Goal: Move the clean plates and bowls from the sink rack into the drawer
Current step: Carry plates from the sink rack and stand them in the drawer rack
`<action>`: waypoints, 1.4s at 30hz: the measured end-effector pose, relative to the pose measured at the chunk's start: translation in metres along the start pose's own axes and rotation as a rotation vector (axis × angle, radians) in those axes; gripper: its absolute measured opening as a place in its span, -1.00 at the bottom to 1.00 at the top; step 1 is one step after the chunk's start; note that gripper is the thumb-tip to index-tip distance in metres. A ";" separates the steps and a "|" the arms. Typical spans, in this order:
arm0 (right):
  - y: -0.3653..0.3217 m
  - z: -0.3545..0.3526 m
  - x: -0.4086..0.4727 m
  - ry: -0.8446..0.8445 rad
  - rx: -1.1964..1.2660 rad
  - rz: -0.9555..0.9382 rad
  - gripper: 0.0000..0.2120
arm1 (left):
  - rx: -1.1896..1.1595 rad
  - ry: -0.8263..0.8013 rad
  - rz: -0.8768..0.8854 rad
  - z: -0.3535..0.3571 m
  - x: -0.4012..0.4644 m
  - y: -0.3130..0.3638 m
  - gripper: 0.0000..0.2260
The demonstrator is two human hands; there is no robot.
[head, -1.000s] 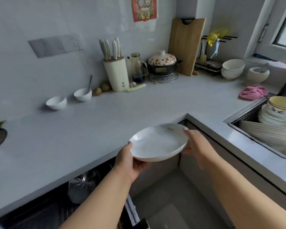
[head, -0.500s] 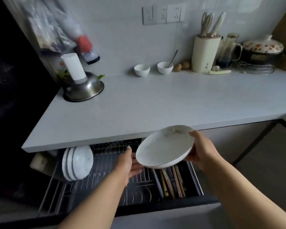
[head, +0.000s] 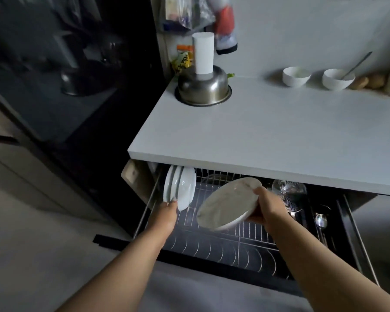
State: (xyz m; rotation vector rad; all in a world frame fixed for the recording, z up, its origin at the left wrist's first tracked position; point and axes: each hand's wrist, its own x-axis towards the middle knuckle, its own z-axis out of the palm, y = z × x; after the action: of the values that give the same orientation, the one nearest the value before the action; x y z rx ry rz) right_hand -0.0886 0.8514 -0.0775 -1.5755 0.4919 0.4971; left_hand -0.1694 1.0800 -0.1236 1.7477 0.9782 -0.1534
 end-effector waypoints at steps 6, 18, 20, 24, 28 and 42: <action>0.011 0.054 0.039 -0.046 -0.204 0.000 -0.84 | 0.275 0.081 0.059 -0.030 0.001 -0.022 -0.66; 0.021 0.122 0.106 -0.127 -0.679 -0.042 -0.71 | 0.554 0.137 0.143 -0.046 0.034 -0.052 -0.66; 0.023 0.129 0.121 -0.132 -0.737 -0.064 -0.67 | 0.629 0.134 0.162 -0.044 0.036 -0.057 -0.64; 0.021 0.147 0.137 -0.149 -0.929 -0.124 -0.58 | 0.741 0.135 0.139 -0.040 0.040 -0.062 -0.60; 0.017 0.163 0.146 -0.176 -1.132 -0.189 -0.62 | 0.776 0.118 0.101 -0.039 0.045 -0.060 -0.59; 0.020 0.194 0.166 -0.224 -1.169 -0.198 -0.66 | 0.769 0.122 0.169 -0.039 0.045 -0.060 -0.60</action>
State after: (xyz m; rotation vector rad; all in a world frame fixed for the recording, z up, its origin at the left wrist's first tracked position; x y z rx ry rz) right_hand 0.0301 1.0409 -0.2021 -2.5923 -0.2095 0.8727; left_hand -0.1940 1.1421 -0.1760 2.5573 0.9114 -0.3503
